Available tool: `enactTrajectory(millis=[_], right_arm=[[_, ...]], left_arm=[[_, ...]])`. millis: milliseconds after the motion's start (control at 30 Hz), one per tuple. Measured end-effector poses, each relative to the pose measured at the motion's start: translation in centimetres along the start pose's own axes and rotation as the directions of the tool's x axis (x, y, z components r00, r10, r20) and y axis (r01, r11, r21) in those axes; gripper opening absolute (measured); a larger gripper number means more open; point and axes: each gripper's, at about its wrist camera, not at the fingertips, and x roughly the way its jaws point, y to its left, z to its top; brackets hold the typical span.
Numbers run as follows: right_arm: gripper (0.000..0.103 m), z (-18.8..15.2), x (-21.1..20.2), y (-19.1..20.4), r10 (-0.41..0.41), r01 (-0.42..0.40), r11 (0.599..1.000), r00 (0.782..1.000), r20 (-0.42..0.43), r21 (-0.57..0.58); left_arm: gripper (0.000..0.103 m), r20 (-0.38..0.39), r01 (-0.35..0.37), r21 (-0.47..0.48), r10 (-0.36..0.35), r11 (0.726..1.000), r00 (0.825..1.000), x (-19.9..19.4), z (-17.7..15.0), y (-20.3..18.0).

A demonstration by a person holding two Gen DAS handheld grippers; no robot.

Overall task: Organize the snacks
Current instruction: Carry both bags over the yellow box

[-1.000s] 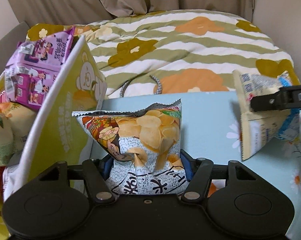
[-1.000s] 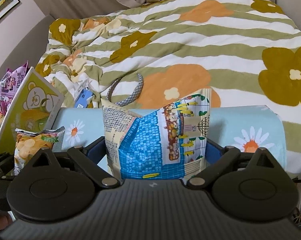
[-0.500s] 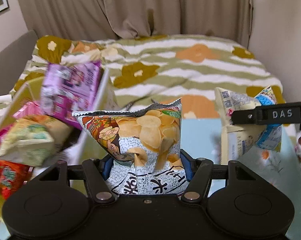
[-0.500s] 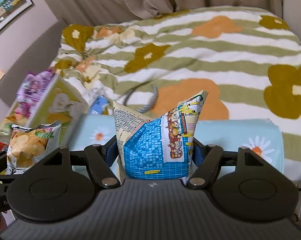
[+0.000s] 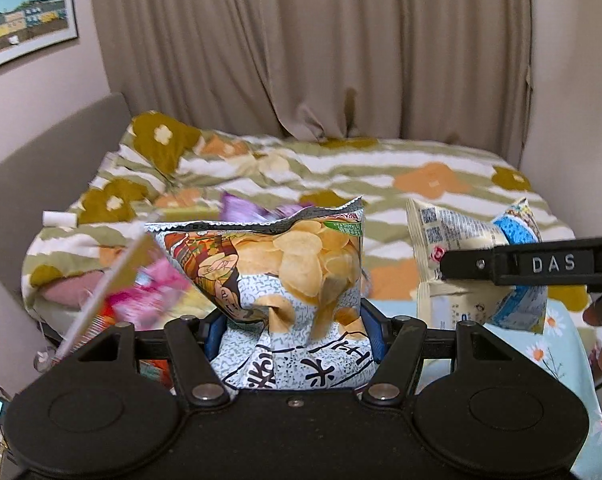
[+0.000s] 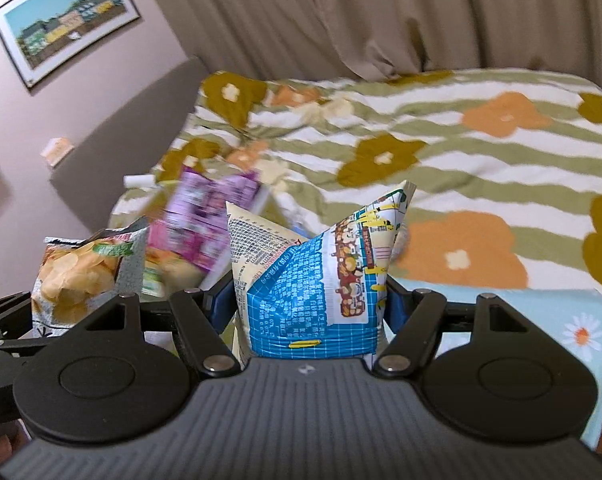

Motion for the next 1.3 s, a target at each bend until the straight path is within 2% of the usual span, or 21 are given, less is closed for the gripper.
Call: enactTrajectory(millis=[233,567,767,900,967,1033,1167,1300], right_arm=[[0.086,0.2,-0.3,7.7,0.005,-0.004,1.0,0.998,0.056,-0.015],[0.086,-0.7,2.6,17.4,-0.096,0.091,0.994,0.99,0.107,0.053],[0.086,-1.1,4.9,20.4,-0.157,0.148,0.985,0.982,0.102,0.093],[0.086,-1.3,6.1,21.4,-0.191,0.181,0.977,0.978,0.085,0.115],[0.086,-1.4,6.5,21.6,-0.204,0.193,0.973,0.976,0.077,0.124],[0.086,-1.6,6.7,21.6,-0.216,0.205,0.969,0.974,0.07,0.136],[0.086,-1.9,6.7,21.5,-0.235,0.225,0.963,0.97,0.055,0.15],[0.086,-2.3,6.4,21.5,-0.235,0.226,0.964,0.971,0.051,0.141]], left_arm=[[0.068,0.051,0.022,0.012,-0.022,1.0,0.998,-1.3,1.6,7.0],[0.068,0.045,0.136,0.061,-0.138,0.989,0.989,1.0,3.2,16.4],[0.069,0.006,0.206,0.109,-0.208,0.972,0.978,4.6,4.3,19.3],[0.069,-0.025,0.256,0.131,-0.255,0.958,0.967,6.9,5.0,19.9],[0.074,-0.038,0.286,0.126,-0.284,0.95,0.958,7.9,5.2,19.9],[0.099,-0.047,0.295,0.122,-0.291,0.948,0.956,8.5,5.2,20.1],[0.102,-0.044,0.3,0.094,-0.297,0.949,0.954,8.3,4.3,21.0],[0.102,-0.04,0.27,0.048,-0.268,0.962,0.963,7.1,2.7,22.6]])
